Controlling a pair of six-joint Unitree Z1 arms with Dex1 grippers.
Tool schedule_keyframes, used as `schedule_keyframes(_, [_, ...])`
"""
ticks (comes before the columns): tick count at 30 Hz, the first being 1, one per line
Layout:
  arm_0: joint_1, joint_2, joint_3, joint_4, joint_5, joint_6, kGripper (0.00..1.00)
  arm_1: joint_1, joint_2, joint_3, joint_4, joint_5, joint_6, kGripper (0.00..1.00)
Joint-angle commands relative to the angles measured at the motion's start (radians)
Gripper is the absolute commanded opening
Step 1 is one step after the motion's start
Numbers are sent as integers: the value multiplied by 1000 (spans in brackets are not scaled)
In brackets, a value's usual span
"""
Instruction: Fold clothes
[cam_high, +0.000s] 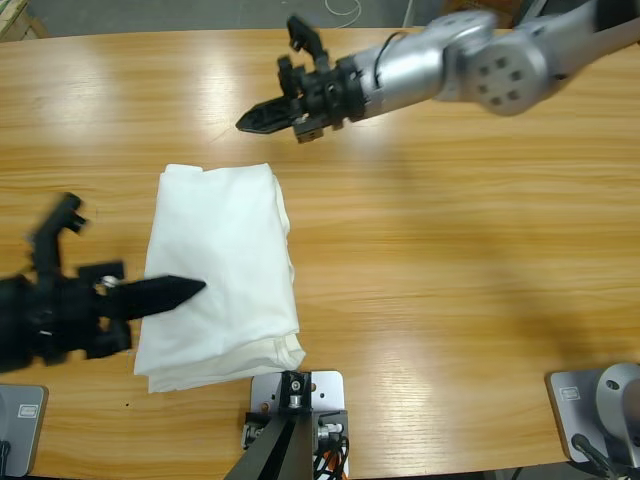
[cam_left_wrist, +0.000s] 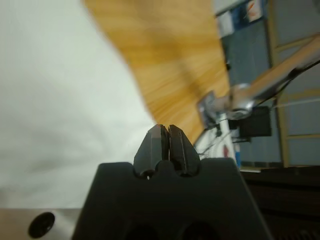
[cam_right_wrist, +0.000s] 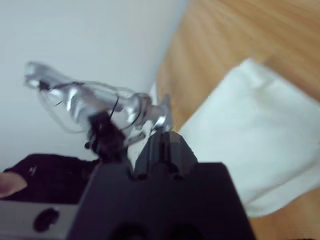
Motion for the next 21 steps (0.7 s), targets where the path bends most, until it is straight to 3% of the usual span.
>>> schedule_keyframes(1, [209, -57, 22, 202, 14, 42, 0, 143, -6, 313, -141, 74, -26, 0])
schedule_keyframes(5, [348, 117, 19, 100, -20, 94, 0, 199, 102, 333, -246, 67, 2, 0])
schedule_keyframes(14, [359, 437, 38, -252, -88, 78, 0, 238, 161, 342, -293, 63, 43, 0])
schedule_keyframes(21, [396, 587, 184, -468, -95, 88, 0, 262, 210, 460, -325, 48, 50, 0])
